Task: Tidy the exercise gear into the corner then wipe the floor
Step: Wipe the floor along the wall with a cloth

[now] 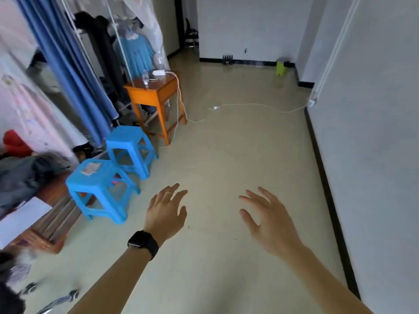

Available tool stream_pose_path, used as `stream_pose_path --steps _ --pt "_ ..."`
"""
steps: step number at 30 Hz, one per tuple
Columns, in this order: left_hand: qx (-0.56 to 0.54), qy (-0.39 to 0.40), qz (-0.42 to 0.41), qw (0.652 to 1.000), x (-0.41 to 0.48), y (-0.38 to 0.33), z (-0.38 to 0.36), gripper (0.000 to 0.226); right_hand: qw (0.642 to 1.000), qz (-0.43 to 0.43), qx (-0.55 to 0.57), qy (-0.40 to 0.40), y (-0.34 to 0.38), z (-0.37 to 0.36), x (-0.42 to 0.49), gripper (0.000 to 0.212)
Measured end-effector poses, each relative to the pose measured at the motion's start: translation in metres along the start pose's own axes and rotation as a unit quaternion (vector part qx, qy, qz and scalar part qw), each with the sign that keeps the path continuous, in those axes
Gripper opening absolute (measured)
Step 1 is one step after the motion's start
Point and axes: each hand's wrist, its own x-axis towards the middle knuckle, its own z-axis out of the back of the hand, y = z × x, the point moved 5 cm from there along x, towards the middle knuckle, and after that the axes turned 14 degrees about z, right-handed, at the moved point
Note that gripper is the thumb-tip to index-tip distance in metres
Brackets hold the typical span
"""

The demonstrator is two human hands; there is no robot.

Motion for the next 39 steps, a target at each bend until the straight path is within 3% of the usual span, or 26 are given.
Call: stream_pose_path --steps 9,14,22,29,35,39 --pt "0.011 -0.027 0.155 0.987 0.044 0.247 0.063 0.052 0.99 0.109 0.06 0.064 0.165 -0.13 0.16 0.043" --pt "0.015 -0.031 0.213 0.976 0.071 0.338 0.079 0.053 0.982 0.156 0.064 0.087 0.23 -0.183 0.228 0.046" --pt "0.014 -0.009 0.277 0.961 0.145 0.442 0.055 0.052 0.967 0.198 0.073 0.14 0.257 -0.295 0.332 0.05" --pt "0.034 0.017 0.327 0.944 0.286 0.525 0.043 0.055 0.947 0.24 0.097 0.191 0.268 -0.408 0.49 0.055" --pt "0.037 0.046 0.371 0.927 0.38 0.588 0.035 0.055 0.926 0.289 0.091 0.226 0.293 -0.491 0.599 0.04" --pt "0.042 0.079 0.384 0.919 0.435 0.644 0.008 0.056 0.919 0.278 0.094 0.264 0.305 -0.567 0.65 0.042"
